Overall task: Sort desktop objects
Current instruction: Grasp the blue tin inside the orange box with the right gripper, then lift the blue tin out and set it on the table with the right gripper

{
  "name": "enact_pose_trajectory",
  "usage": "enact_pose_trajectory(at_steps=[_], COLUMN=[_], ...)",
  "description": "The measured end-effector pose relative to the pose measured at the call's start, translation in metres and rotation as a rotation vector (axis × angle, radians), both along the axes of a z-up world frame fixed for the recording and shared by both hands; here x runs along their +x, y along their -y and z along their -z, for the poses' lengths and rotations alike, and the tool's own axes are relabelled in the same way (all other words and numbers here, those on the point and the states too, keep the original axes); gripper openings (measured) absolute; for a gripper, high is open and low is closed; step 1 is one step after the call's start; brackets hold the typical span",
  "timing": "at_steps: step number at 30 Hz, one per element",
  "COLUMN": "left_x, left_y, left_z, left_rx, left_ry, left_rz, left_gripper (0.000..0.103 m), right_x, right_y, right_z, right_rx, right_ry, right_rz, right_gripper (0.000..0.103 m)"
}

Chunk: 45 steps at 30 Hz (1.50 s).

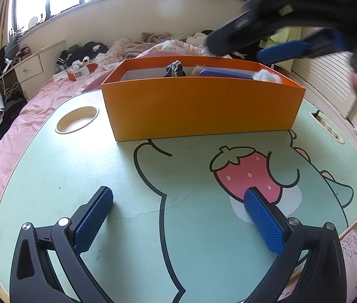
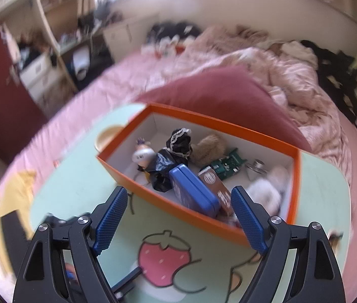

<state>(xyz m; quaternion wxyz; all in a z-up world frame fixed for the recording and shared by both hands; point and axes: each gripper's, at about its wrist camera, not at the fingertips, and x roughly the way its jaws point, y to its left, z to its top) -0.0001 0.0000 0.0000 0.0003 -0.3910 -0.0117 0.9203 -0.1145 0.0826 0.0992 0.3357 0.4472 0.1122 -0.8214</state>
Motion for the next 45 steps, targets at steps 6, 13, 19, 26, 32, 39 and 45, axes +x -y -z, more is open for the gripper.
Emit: enact_pose_trajectory(at_steps=[6, 13, 19, 26, 32, 39, 45], left_x=[0.0, 0.0, 0.0, 0.0, 0.0, 0.001, 0.002], left_y=[0.0, 0.0, 0.0, 0.0, 0.0, -0.001, -0.005], left_z=[0.0, 0.0, 0.0, 0.0, 0.0, -0.001, 0.001], left_rx=[0.0, 0.0, 0.0, 0.0, 0.0, 0.0, -0.009], left_ry=[0.0, 0.0, 0.0, 0.0, 0.0, 0.001, 0.003], left_rz=[-0.001, -0.002, -0.002, -0.004, -0.004, -0.007, -0.024], left_gripper=[0.103, 0.103, 0.103, 0.103, 0.103, 0.103, 0.103], right_x=[-0.032, -0.033, -0.019, 0.027, 0.051, 0.035, 0.029], right_y=[0.005, -0.005, -0.031, -0.094, -0.113, -0.107, -0.119], right_z=[0.036, 0.034, 0.003, -0.041, 0.013, 0.074, 0.087], right_rx=[0.083, 0.019, -0.102, -0.429, -0.464, -0.529, -0.478], right_ry=[0.12, 0.156, 0.046, 0.073, 0.221, 0.356, 0.317], right_rz=[0.027, -0.012, 0.037, 0.027, 0.039, 0.085, 0.177], right_gripper=[0.056, 0.021, 0.02, 0.02, 0.02, 0.023, 0.032])
